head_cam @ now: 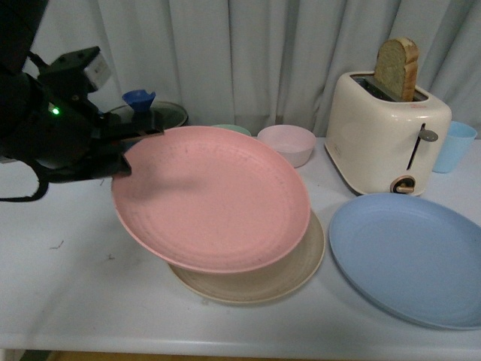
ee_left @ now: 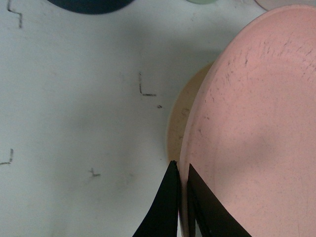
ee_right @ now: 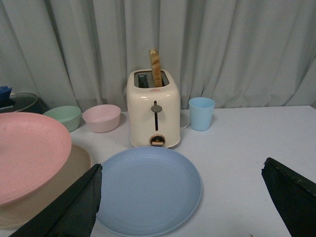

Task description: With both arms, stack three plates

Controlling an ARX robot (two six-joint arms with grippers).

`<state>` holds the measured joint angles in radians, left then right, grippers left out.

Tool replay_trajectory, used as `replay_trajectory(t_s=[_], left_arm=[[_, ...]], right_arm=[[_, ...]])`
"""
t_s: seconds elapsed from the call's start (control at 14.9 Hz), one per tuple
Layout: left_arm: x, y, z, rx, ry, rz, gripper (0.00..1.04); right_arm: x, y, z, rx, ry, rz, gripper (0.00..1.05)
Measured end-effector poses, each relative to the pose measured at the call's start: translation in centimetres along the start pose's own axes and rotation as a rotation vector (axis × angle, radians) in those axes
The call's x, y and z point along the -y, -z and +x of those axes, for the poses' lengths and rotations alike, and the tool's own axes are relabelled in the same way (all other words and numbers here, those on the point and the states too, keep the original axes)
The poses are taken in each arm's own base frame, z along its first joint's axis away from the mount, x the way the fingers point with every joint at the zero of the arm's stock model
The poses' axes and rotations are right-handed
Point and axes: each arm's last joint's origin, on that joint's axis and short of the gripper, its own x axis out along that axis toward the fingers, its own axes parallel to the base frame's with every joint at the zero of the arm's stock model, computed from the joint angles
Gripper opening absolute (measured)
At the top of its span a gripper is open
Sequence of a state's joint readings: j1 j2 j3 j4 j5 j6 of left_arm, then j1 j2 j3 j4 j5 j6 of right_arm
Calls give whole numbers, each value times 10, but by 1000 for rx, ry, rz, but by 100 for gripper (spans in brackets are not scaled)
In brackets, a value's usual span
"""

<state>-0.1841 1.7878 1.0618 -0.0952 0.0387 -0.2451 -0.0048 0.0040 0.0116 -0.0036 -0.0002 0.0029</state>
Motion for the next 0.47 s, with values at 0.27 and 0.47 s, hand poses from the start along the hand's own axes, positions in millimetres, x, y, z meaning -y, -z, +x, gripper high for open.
replay_trajectory(t_s=[0.27, 0.47], left_arm=[[18, 29, 36, -100, -30, 37, 3], [24, 29, 47, -104, -36, 59, 3]], right_arm=[[0, 0, 0, 0, 0, 0, 98], [0, 0, 0, 0, 0, 0, 98]])
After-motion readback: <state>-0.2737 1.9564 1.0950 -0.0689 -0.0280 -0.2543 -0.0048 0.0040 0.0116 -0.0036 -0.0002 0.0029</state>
